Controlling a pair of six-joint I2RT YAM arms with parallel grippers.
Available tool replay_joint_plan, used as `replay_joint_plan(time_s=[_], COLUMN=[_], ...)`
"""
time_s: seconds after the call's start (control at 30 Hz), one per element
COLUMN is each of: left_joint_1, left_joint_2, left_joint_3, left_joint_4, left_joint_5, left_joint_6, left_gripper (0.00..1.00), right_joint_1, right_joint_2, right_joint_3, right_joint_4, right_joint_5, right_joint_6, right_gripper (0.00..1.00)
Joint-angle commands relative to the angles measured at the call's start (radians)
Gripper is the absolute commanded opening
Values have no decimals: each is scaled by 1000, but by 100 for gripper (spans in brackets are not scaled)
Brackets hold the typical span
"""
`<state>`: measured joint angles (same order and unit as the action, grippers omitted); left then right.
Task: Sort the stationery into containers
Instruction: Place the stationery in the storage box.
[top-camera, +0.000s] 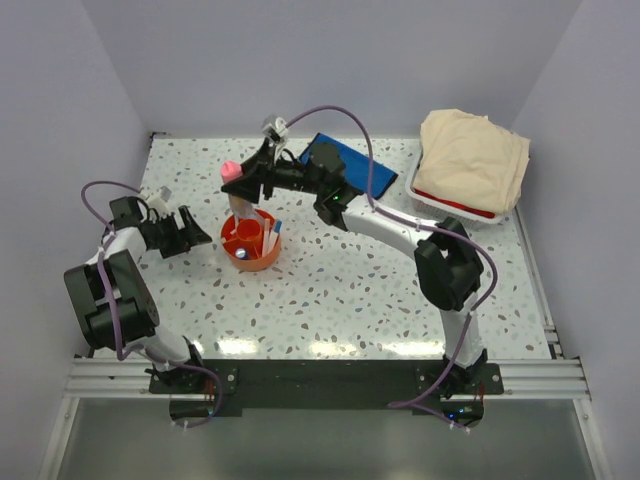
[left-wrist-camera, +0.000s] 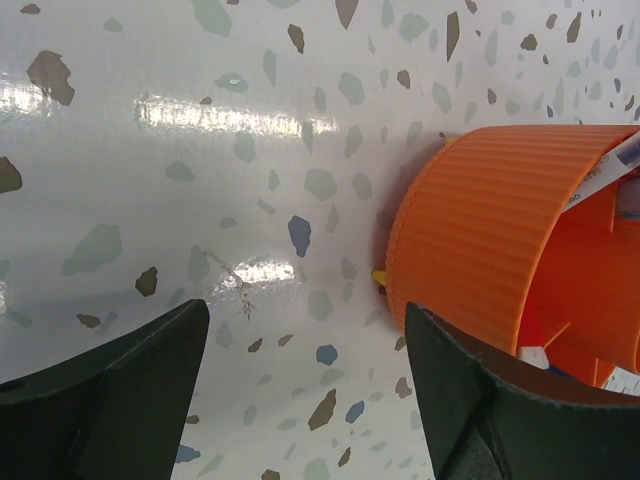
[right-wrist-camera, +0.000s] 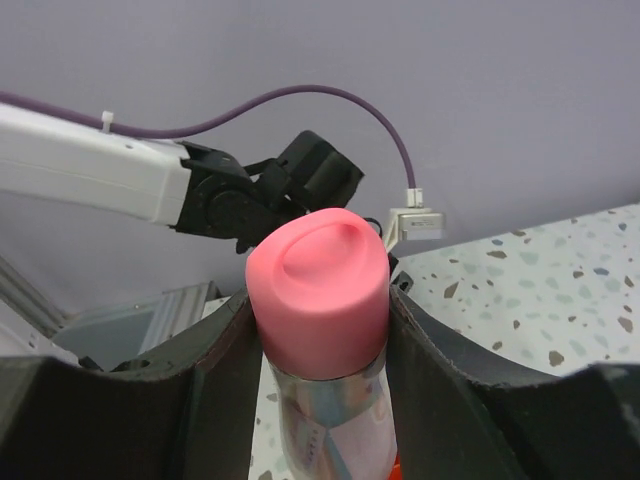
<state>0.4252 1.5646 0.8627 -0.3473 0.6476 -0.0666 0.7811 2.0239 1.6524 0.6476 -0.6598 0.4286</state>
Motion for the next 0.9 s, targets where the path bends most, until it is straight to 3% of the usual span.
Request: replay_joint_plan(time_s=[0.0, 0.3, 0.87], left_joint_1=[10, 10, 10], left_joint_2=[14, 48, 86], left_joint_3=[59, 73, 90], left_joint_4=[-41, -56, -64], left_joint_5=[-5, -26, -37], left_joint_6=[47, 62, 90], left_gripper=[84, 84, 84], right_joint_1=[24, 44, 46], right_joint_2=[-19, 13, 122], right_joint_3=[-75, -189, -247], right_joint_4=[302, 461, 555], right_joint_5=[5, -9, 8], right_joint_6=[-68, -284, -264], right_gripper=[0, 0, 0])
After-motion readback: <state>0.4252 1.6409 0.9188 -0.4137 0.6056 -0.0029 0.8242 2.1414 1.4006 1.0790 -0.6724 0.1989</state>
